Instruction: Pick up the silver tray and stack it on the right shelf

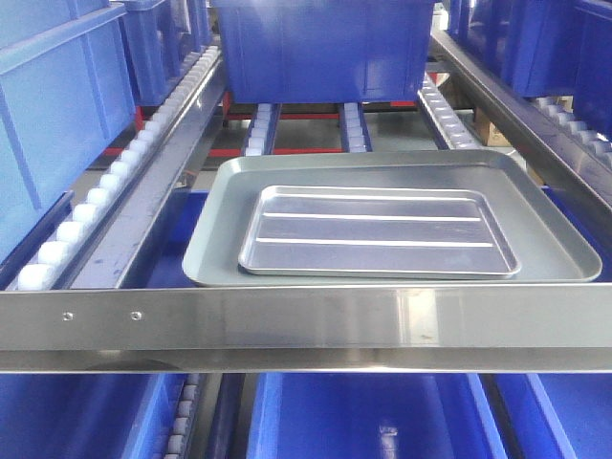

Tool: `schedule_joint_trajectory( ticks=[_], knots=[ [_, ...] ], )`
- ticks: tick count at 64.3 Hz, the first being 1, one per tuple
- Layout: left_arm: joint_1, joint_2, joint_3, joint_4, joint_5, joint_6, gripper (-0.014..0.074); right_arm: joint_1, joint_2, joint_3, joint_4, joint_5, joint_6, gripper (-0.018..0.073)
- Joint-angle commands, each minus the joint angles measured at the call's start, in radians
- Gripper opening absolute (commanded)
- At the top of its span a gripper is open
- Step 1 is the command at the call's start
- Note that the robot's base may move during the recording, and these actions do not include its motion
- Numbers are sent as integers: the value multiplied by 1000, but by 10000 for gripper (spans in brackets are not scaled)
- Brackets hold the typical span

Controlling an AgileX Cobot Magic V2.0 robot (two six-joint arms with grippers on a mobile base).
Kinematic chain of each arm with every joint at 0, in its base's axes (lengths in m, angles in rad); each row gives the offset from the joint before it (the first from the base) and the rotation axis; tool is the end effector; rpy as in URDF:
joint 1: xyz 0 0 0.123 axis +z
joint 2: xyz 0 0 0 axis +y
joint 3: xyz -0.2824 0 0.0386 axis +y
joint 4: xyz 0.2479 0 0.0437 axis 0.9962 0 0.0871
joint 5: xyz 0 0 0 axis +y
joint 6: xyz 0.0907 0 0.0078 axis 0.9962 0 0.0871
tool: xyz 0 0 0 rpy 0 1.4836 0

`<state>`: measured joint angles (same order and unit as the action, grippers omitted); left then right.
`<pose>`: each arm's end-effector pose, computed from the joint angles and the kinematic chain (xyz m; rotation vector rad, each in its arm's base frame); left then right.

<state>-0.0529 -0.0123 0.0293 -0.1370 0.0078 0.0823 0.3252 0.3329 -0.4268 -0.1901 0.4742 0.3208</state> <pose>0.0565 -0.0031 0.2032 -0.0005 1.5089 -0.0872 0.0740 0.0166 0.2928 -0.1017 1.8601 0.2507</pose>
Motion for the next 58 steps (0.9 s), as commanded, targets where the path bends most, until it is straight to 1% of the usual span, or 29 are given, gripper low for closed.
schedule_joint_trajectory(
  ticks=[1,41,48,53,58],
  knots=[
    [1,4,19,-7,-95,-9,-101,-2,5,-28,-21,-81,-8,57],
    [1,4,19,-7,-95,-9,-101,-2,5,-24,-21,-91,-8,57],
    [1,4,19,-7,-95,-9,-101,-14,5,-10,-49,-85,-10,57],
    [1,4,19,-7,-95,-9,-101,-46,4,1,-30,-93,-42,57],
    [1,4,19,-7,-95,-9,-101,-106,-11,29,36,-137,-148,57]
  ],
)
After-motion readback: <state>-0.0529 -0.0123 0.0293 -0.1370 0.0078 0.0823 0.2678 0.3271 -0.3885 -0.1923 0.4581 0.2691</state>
